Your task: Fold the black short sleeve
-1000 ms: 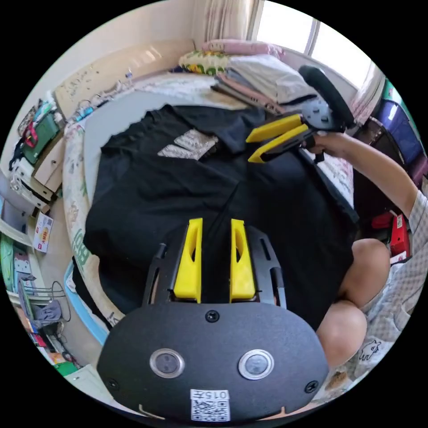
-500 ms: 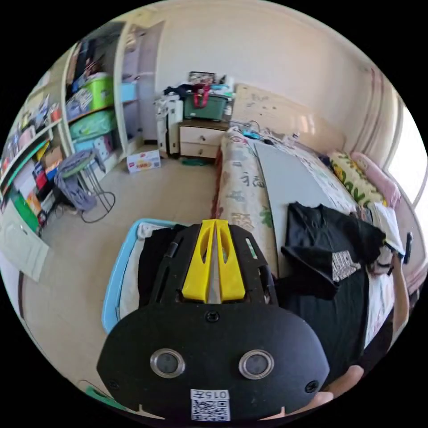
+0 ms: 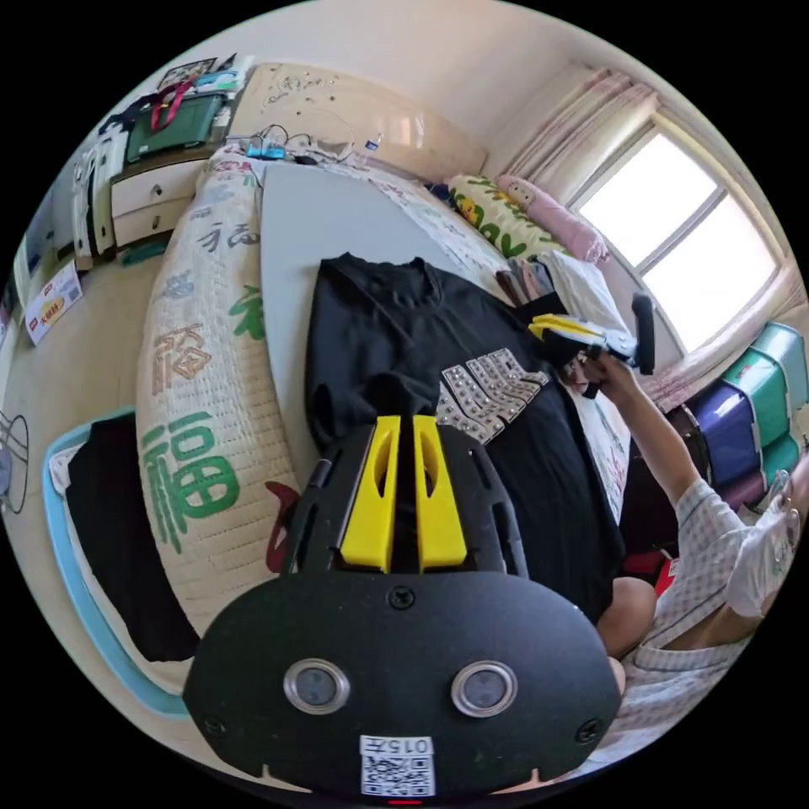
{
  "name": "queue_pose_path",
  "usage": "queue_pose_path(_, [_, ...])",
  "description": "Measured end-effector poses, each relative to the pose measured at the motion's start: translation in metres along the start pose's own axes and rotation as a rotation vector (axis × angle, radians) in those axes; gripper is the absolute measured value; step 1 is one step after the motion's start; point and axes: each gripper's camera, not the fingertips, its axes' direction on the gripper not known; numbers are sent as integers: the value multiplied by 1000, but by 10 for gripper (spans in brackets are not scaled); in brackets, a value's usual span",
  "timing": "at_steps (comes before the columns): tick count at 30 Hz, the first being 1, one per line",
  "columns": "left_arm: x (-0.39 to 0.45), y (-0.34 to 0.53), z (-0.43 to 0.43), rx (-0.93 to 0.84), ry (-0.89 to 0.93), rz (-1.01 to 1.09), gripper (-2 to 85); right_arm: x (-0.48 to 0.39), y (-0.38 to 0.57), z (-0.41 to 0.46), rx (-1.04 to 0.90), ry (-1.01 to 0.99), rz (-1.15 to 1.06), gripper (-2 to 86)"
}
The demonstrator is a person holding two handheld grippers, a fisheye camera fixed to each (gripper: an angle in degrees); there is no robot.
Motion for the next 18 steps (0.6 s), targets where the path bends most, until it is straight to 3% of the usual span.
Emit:
queue_pose_path(5, [-45,-27,-92,192,-680,-67,15,1,-6,15,-9,48,81,73])
queue_pose_path(7, [-54,-34,-114,277,-706,-182,28,0,-13,23,-23,51,103,72])
queue_pose_path(10, [-21,-43,-108,381,-688,-77,56,-11,-27,36,-45,111,128,71])
queue_pose_path(14, [9,-80,-12,79,-359,130,34,-27,-44,45,-30,80,191,52])
queue_pose_path(18, [7,-109,60,-91,-387,148,14,-47,-59,59,-79,235,169,4])
